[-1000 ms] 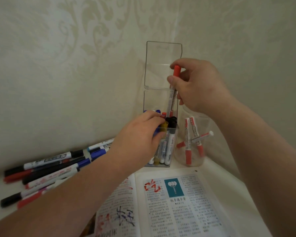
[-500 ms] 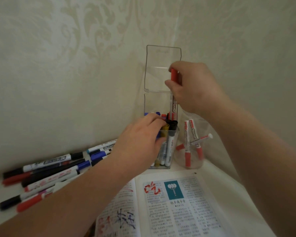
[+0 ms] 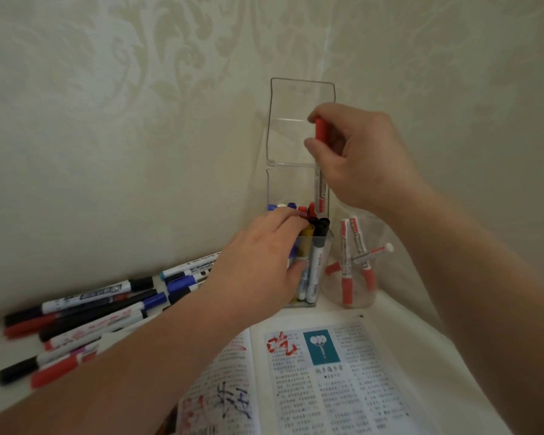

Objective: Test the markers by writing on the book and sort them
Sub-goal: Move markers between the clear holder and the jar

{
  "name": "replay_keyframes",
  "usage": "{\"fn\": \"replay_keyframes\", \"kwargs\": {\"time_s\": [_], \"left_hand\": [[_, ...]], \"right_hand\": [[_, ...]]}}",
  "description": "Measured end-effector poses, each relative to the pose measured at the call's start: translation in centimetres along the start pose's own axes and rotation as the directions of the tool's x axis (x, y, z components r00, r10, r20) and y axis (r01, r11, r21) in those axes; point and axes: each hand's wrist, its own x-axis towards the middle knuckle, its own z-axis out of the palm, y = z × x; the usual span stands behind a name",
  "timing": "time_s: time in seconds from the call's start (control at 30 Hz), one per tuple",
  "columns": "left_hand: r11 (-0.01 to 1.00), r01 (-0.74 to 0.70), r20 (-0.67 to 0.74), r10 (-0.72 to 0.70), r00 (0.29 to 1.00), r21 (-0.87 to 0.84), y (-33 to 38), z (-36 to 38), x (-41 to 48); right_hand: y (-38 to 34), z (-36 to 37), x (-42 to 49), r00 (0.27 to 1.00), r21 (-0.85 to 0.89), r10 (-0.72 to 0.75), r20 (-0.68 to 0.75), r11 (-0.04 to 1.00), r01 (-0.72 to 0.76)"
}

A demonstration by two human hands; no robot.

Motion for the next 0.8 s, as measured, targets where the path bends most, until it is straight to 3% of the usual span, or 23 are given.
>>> {"fn": "replay_keyframes", "kwargs": {"time_s": [0.17,0.33,0.43,0.57,0.63,0.73,0.8], "left_hand": [[1.0,-0.002,-0.003,0.002,1.0,0.0,-0.1,0.2,-0.1],[1.0,-0.005,0.01,0.005,1.0,-0.001,-0.3,0.3,-0.2],[1.0,-0.003,0.022,0.003,1.0,0.011,-0.1,0.3,-0.2],[0.984,-0.021,-0.057,0.031,0.998,0.179,0.4,-0.2,0.7],[0.973,-0.002,-0.056,0.016,0.998,0.231,0.8,-0.7,1.8],[0.95,0.018,0.025,-0.027,0.999,0.311,1.5,-1.4,4.0],[0.926,0.003,0.109,-0.048,0.993,0.379,2.1,-1.7,5.4]], "right_hand": [[-0.5,1.1,-0.1,0.989,0.005,0.039,0.142,0.999,-0.04],[0.7,1.1,1.1,0.934,0.077,0.357,0.021,0.931,-0.358],[0.5,0.4,0.8,0.94,-0.058,0.339,0.044,0.94,-0.336],[-0.1,-0.1,0.7,0.941,0.16,0.283,0.186,0.936,-0.313],[0.6,-0.2,0.5,0.949,0.204,0.303,0.084,0.927,-0.314],[1.4,-0.5,0.3,0.939,0.246,0.291,-0.185,0.938,-0.243],[1.3,-0.5,0.4,0.927,0.305,0.28,-0.249,0.931,-0.2]]}}
